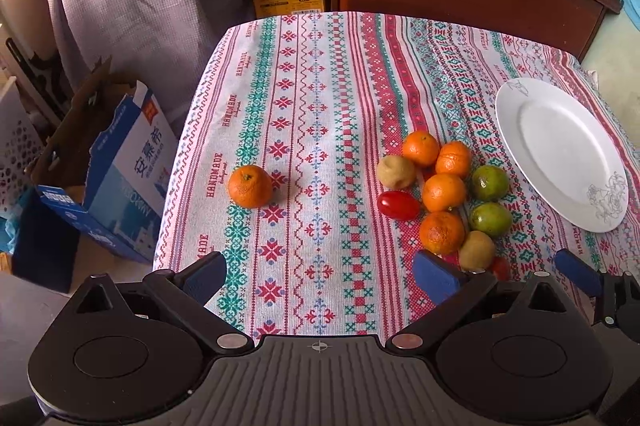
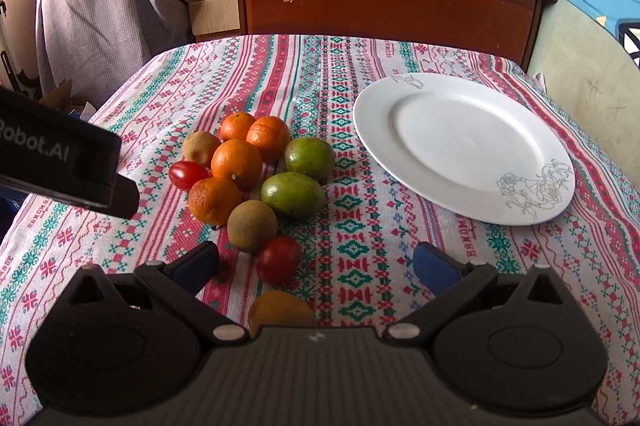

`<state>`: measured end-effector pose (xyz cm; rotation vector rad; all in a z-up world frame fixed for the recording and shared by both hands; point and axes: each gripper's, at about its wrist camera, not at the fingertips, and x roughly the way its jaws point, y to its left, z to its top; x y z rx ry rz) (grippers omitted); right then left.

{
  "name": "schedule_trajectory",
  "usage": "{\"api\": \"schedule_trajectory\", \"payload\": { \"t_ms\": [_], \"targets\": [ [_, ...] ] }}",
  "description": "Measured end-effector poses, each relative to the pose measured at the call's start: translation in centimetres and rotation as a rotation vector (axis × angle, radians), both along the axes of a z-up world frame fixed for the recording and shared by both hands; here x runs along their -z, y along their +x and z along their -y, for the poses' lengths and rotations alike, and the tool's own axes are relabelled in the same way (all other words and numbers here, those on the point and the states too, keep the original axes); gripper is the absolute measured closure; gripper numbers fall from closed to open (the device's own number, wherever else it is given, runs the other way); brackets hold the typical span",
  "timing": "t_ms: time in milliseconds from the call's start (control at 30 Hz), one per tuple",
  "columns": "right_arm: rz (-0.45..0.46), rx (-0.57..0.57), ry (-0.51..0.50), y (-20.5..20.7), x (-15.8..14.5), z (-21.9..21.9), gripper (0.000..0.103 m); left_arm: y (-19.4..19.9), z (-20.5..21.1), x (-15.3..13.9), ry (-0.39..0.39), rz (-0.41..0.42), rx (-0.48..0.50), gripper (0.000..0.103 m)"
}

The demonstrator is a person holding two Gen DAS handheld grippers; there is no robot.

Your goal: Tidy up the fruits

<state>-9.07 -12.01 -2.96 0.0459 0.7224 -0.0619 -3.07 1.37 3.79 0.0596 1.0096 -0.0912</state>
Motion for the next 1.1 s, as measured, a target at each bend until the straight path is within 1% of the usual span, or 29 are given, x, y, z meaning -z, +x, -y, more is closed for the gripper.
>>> {"api": "schedule_trajectory", "payload": {
  "t_ms": [100, 200, 333, 400, 467, 567, 633, 800, 933, 1100],
  "targets": [
    [-0.074, 0.007, 0.005, 0.4, -0.7, -0.1, 0.001, -0.4, -0.5, -0.2, 0.008, 0.002, -0.004, 0.003],
    [-0.172, 0.021, 0.010, 1.4, -1.2, -0.1, 0.001, -0.5, -1.0, -0.5, 0.014, 0.006, -0.014, 0.003],
    [-0.257, -0.003, 0.015, 2.6, -1.7, 0.3, 0.001, -0.5, -1.4, -0.8, 0.002, -0.007, -0.020, 0.003],
    [-0.286, -0.008, 0.013, 3.0, -1.8, 0.3, 0.001, -0.4, -1.6, -0.9, -0.005, -0.013, -0.022, 0.003],
    [-0.302, -0.013, 0.013, 3.2, -1.9, 0.3, 0.001, -0.3, -1.8, -1.1, -0.008, -0.016, -0.024, 0.003],
    [-0.319, -0.026, 0.009, 3.5, -1.9, 0.2, 0.001, 0.2, -2.2, -0.9, -0.006, -0.043, -0.046, 0.003],
    [-0.328, -0.024, 0.011, 3.8, -2.0, 0.3, 0.001, 0.4, -2.2, -0.6, 0.008, -0.055, -0.057, 0.003],
    [-0.345, -0.008, 0.016, 4.2, -2.0, 0.3, 0.001, 0.5, -2.0, 0.0, 0.051, -0.056, -0.055, 0.003],
    [-0.368, 0.001, 0.020, 4.7, -2.1, 0.3, 0.001, 0.6, -2.6, 0.3, 0.046, -0.054, -0.076, 0.003],
    [-0.350, 0.021, 0.021, 5.0, -2.0, 0.0, 0.001, 0.8, -3.3, 0.6, 0.039, -0.058, -0.105, 0.003]
  ]
}}
